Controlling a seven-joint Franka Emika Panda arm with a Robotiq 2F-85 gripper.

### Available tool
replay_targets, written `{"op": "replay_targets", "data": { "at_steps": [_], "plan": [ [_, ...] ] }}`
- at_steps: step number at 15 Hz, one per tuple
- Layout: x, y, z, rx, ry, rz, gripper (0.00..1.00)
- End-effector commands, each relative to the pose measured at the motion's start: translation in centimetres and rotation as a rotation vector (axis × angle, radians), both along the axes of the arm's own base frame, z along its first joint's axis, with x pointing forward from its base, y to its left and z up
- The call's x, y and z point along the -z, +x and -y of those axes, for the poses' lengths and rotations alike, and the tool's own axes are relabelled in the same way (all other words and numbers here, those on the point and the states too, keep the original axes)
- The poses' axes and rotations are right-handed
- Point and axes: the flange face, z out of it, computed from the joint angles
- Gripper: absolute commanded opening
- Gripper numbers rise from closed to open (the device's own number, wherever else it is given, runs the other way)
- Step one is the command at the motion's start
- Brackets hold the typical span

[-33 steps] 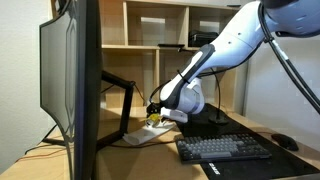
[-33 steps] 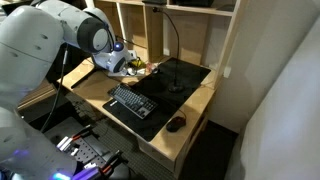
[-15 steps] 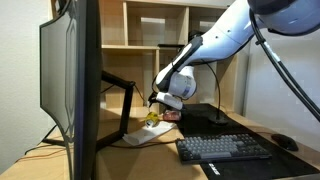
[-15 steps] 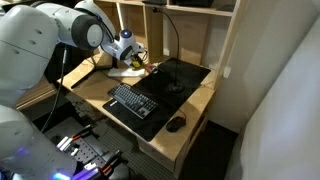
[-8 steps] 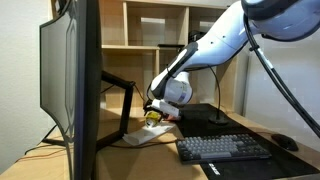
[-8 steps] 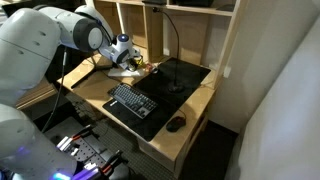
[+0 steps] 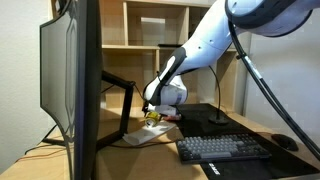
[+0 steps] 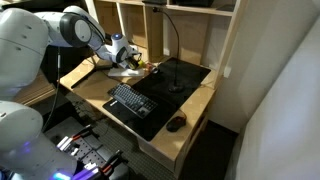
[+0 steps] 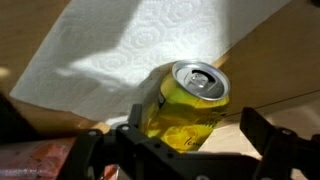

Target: Pick up the can and make it stand

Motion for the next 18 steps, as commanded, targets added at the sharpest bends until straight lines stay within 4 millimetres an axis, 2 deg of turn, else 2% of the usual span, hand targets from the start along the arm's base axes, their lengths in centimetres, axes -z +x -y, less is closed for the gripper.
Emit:
{"op": "replay_targets", "data": {
  "at_steps": [1,5,10,11,12,16,18],
  "plan": [
    [1.0,1.2,-0.7,0.037,-0.042,-0.004,1.00],
    [2.2,1.6,-0.9,0.085,-0.009,-0.027,1.00],
    [2.7,2.3,-1.1,0.116,0.016,-0.017,1.00],
    [2.8,2.3,-1.2,0.116,0.021,-0.015,0.75],
    [2.8,2.4,-1.3,0.117,0.022,-0.013,0.74],
    [2.6,2.7,-1.3,0.123,0.020,-0.005,0.47],
    [2.4,2.8,-1.0,0.125,0.018,-0.003,0.44]
  ]
}}
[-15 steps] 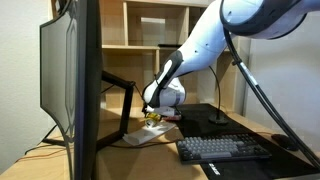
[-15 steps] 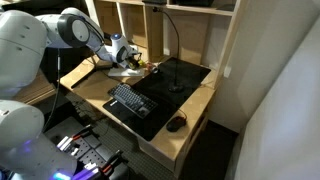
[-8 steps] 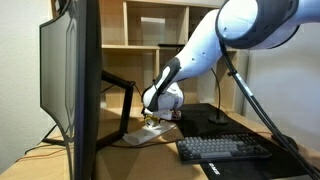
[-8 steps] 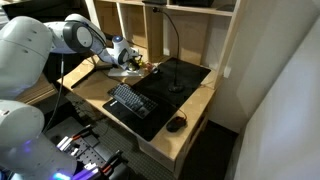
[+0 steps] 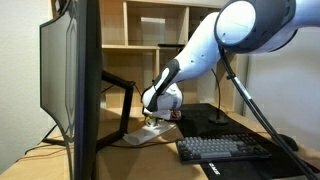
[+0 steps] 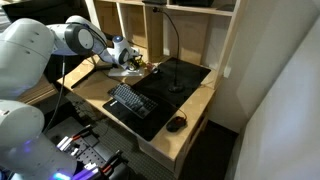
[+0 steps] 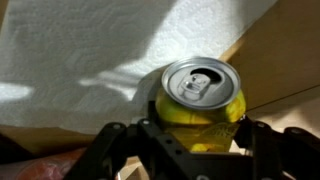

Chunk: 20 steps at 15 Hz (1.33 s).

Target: Pick up the can and make it stand

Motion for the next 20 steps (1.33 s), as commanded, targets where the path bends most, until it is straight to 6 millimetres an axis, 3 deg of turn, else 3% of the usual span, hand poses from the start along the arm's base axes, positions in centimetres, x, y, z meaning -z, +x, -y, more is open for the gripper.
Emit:
{"op": "replay_targets", "data": {
  "at_steps": [1,3,7,9,15,19,20],
  "plan": [
    [-0.5,0.6,0.6,0.006,-0.012,-0.005,0.42],
    [-2.2,0.4,1.5,-0.031,-0.028,-0.029,0.42],
    [-8.1,-1.0,3.9,-0.140,0.009,-0.121,0.42],
    [-10.3,-1.6,6.1,-0.173,0.021,-0.209,0.42],
    [-13.5,-5.0,13.2,-0.196,0.013,-0.546,0.42],
    [-15.1,-6.3,13.4,-0.255,0.132,-0.679,0.42],
    [-14.3,-5.3,13.3,-0.227,0.082,-0.653,0.67]
  ]
}}
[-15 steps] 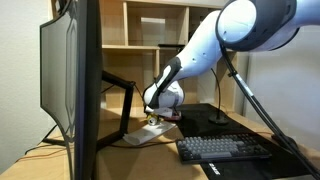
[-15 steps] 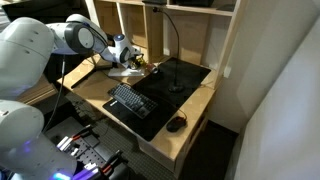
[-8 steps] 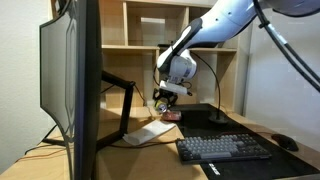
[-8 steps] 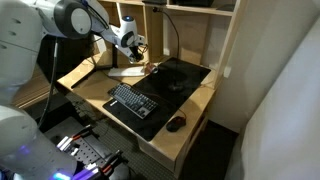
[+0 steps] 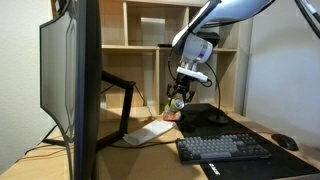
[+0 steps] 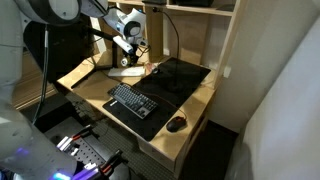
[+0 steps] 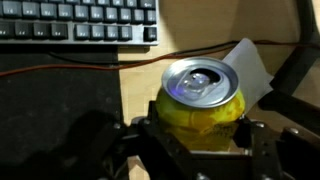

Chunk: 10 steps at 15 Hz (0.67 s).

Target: Pick up the can and make it stand

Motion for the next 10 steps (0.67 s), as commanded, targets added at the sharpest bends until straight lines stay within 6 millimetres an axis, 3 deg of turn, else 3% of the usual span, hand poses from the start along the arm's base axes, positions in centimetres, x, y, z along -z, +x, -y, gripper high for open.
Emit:
{"op": "replay_targets", "data": {
  "at_steps": [1,2,3,6,10],
  "plan": [
    [-0.5,-0.1,-0.1,0.000,0.017,-0.011,0.67],
    [-0.6,-0.2,-0.2,0.001,0.023,-0.013,0.67],
    [-0.6,-0.2,-0.2,0.001,0.025,-0.015,0.42],
    [0.2,-0.8,-2.2,0.030,0.044,-0.203,0.42],
    [-0.4,1.1,-5.5,0.194,0.125,-0.350,0.42]
  ]
}}
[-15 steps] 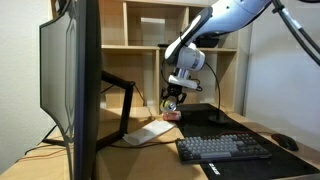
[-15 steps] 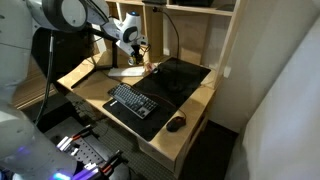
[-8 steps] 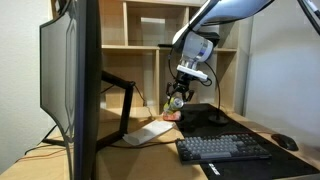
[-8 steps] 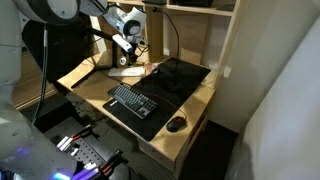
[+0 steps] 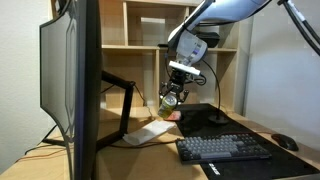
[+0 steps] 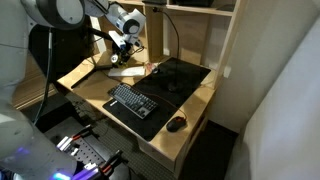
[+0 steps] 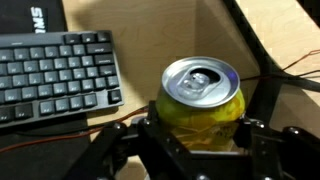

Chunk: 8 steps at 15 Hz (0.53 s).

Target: Pick up the can and make it stand

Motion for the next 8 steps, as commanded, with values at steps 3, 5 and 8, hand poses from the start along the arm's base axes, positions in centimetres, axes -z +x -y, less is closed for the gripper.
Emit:
{"op": "replay_targets", "data": {
  "at_steps": [3,5,8],
  "plan": [
    [-0.5,1.9,-2.5,0.136,0.067,-0.072,0.67],
    [0.0,2.8,-3.1,0.177,0.098,-0.091,0.67],
    [1.5,3.4,-2.7,0.215,0.092,-0.109,0.42]
  ]
}}
